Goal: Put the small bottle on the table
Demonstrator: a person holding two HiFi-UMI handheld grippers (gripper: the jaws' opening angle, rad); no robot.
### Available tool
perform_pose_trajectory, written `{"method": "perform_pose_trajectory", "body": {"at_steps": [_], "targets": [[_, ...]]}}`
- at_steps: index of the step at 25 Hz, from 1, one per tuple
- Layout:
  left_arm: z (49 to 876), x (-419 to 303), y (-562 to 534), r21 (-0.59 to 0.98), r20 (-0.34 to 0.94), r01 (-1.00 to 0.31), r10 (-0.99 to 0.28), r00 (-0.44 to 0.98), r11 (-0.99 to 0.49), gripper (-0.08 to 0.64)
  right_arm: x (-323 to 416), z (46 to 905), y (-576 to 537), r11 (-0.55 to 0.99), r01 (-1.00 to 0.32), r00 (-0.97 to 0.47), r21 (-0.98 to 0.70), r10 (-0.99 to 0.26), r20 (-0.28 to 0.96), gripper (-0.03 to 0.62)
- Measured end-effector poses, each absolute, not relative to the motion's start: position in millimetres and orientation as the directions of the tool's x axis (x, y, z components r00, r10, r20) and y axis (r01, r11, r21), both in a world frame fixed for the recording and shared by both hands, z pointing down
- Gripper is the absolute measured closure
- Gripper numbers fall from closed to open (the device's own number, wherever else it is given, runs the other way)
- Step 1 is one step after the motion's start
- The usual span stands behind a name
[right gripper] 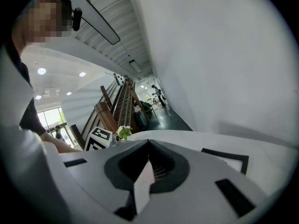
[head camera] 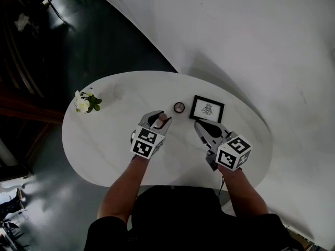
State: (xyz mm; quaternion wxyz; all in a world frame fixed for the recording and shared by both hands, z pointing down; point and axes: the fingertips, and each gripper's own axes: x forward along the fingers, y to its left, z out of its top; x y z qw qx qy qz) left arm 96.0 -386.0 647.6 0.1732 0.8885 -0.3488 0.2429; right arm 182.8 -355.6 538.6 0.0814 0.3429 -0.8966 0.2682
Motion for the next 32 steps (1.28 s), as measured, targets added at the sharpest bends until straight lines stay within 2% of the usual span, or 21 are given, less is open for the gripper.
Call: {"method": "perform_pose_trajectory", "body": {"at_steps": [11, 20, 32], "targets": [[660.6, 101.2, -377.3, 0.102, 0.594, -0.668, -0.494, 0.635, -0.737, 0.399, 185.0, 536.4, -352.2, 0.620, -0.658, -0.752, -0.428, -0.571, 0.328, 0.581], [631.5, 98.0, -371.7, 0.077, 0.540, -0.655, -0.521, 0.661, -0.752, 0.387, 175.0, 527.6, -339.9, 0.633, -0.654, -0.756, -0.414, -0.574, 0.316, 0.581], [567.1, 44.6, -345.6, 0.078, 0.410, -0.715, -0.631, 0.658, -0.695, 0.390, 151.4, 497.3, -296.4, 0.665, -0.665, -0.746, -0.340, -0.607, 0.273, 0.581]]}}
